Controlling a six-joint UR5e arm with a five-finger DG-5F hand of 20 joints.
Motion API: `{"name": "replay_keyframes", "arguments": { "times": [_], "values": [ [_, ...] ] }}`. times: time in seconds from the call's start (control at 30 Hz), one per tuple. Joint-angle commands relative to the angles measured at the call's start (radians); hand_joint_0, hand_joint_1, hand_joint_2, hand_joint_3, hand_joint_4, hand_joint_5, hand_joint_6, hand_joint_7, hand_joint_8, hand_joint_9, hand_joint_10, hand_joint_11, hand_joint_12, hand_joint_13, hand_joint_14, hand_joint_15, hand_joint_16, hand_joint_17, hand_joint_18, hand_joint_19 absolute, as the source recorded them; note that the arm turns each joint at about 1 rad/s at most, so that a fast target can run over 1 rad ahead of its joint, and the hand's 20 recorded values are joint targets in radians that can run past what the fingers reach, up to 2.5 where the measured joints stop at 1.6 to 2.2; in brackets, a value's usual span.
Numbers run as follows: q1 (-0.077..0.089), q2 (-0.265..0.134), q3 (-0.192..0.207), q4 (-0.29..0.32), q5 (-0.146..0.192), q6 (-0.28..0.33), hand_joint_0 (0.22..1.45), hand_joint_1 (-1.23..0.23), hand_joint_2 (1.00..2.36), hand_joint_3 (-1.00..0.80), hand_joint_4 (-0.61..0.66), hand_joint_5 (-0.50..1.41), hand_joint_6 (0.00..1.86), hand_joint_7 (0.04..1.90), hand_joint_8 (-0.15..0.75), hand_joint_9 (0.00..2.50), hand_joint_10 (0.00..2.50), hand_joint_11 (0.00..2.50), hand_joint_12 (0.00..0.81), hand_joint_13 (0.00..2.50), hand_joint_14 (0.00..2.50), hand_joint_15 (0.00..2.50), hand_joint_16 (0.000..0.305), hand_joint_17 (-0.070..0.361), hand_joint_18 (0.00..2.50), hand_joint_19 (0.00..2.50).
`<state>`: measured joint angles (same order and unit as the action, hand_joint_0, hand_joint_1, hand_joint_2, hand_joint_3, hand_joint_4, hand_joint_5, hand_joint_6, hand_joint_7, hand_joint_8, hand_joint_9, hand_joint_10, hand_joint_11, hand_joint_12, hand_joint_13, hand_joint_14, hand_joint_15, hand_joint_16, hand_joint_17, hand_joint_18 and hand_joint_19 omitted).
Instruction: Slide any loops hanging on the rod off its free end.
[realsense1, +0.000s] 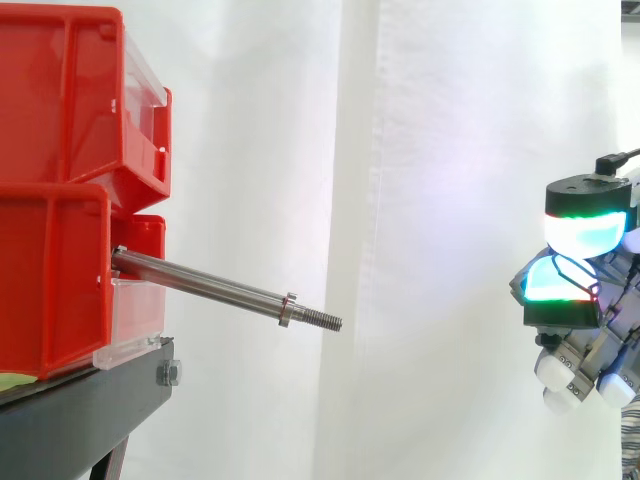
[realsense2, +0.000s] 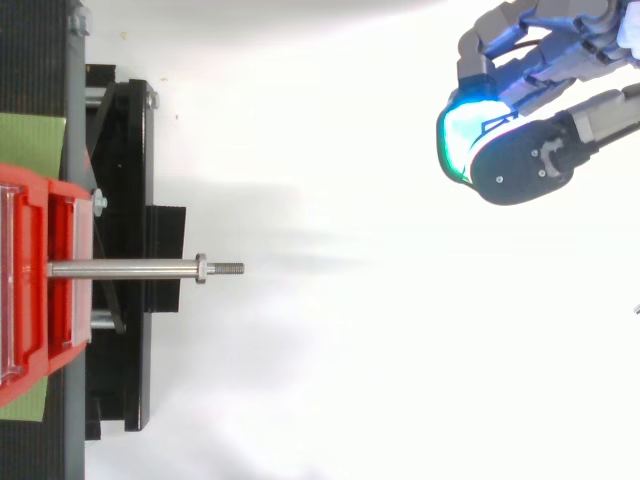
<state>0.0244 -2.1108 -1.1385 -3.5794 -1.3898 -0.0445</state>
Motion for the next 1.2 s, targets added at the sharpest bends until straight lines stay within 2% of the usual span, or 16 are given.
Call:
{"name": "replay_keyframes", "arguments": {
  "times": [0.0, 0.17, 0.4, 0.53, 0.8, 1.0, 1.17],
  "values": [
    [0.0, 0.0, 0.0, -0.005, -0.001, 0.0, 0.6, -0.56, 1.0, -0.5, 0.11, -0.19, 0.82, 1.16, 0.218, 0.58, 0.0, 0.11, 0.244, 0.46, 0.0, 0.03, 0.031, 0.071, 0.44, 0.3],
    [0.0, 0.0, 0.0, -0.009, -0.001, 0.0, 0.59, -0.46, 1.0, -0.5, 0.11, -0.18, 0.81, 1.16, 0.218, 0.59, 0.0, 0.1, 0.235, 0.47, 0.0, 0.03, 0.03, 0.067, 0.43, 0.3],
    [0.0, 0.0, 0.0, -0.009, 0.0, 0.0, 0.58, -0.47, 1.0, -0.5, 0.12, -0.17, 0.79, 1.2, 0.219, 0.6, 0.0, 0.11, 0.232, 0.47, 0.0, 0.04, 0.029, 0.065, 0.41, 0.31],
    [0.0, 0.0, 0.0, -0.009, 0.003, 0.0, 0.61, -0.58, 1.0, -0.46, 0.12, -0.17, 0.79, 1.22, 0.22, 0.61, 0.0, 0.11, 0.229, 0.47, 0.0, 0.04, 0.028, 0.063, 0.41, 0.3],
    [0.0, 0.0, -0.001, -0.018, 0.0, 0.0, 0.62, -0.74, 1.02, -0.27, 0.09, -0.18, 0.82, 1.25, 0.223, 0.58, 0.0, 0.12, 0.236, 0.46, 0.0, 0.03, 0.029, 0.065, 0.42, 0.29],
    [0.002, 0.0, 0.0, -0.018, 0.0, 0.0, 0.62, -0.76, 1.02, -0.23, 0.08, -0.19, 0.83, 1.22, 0.223, 0.58, 0.0, 0.12, 0.235, 0.45, 0.0, 0.04, 0.029, 0.066, 0.42, 0.28],
    [0.0, 0.002, 0.0, -0.022, 0.0, 0.0, 0.63, -0.79, 1.01, -0.28, 0.09, -0.2, 0.83, 1.21, 0.226, 0.57, 0.01, 0.12, 0.245, 0.45, 0.0, 0.03, 0.031, 0.069, 0.43, 0.29]
  ]
}}
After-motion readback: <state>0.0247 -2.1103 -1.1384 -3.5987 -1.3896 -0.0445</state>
